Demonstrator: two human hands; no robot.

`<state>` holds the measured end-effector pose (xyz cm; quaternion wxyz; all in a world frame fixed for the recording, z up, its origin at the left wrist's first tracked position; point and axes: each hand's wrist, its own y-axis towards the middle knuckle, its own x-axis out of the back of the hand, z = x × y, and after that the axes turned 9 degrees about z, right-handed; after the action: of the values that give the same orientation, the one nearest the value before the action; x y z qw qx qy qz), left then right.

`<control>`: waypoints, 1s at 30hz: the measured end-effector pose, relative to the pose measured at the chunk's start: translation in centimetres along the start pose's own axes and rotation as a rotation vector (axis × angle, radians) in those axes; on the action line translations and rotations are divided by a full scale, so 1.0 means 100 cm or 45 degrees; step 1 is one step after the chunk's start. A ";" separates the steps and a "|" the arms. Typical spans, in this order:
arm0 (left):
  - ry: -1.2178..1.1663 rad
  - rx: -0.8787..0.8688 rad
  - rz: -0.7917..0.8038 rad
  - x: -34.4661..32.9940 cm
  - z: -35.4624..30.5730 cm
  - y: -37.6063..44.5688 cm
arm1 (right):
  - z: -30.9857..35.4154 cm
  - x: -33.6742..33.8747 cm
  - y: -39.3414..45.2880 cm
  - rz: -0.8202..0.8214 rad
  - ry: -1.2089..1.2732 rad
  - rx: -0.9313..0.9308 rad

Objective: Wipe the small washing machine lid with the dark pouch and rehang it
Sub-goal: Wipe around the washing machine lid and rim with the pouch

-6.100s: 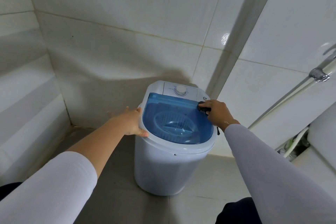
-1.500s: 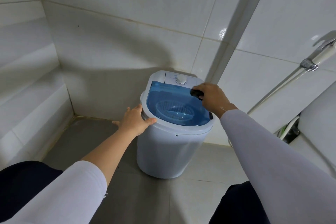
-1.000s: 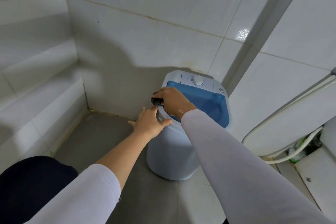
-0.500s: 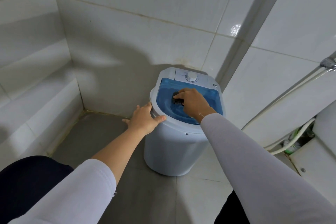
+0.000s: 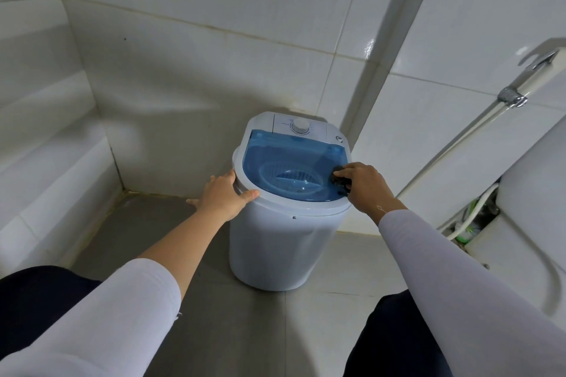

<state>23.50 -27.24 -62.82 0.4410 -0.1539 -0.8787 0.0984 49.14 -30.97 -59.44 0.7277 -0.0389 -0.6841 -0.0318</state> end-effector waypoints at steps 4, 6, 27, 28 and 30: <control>0.028 -0.032 0.028 0.002 0.002 0.002 | -0.004 0.011 0.000 0.054 -0.008 -0.025; 0.089 -0.062 0.063 0.009 0.010 0.012 | -0.004 0.022 0.004 0.037 -0.022 -0.003; -0.452 -0.109 0.236 0.045 0.019 0.098 | 0.125 0.010 0.078 0.253 0.220 0.420; -0.469 -0.108 0.238 0.045 0.021 0.100 | 0.125 0.011 0.079 0.260 0.208 0.419; -0.481 -0.107 0.242 0.045 0.022 0.101 | 0.125 0.012 0.078 0.287 0.183 0.446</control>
<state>21.04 -16.29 -63.86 0.2504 -0.2333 -0.9306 0.1298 37.56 -21.98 -57.62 0.7692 0.0144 -0.6168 0.1665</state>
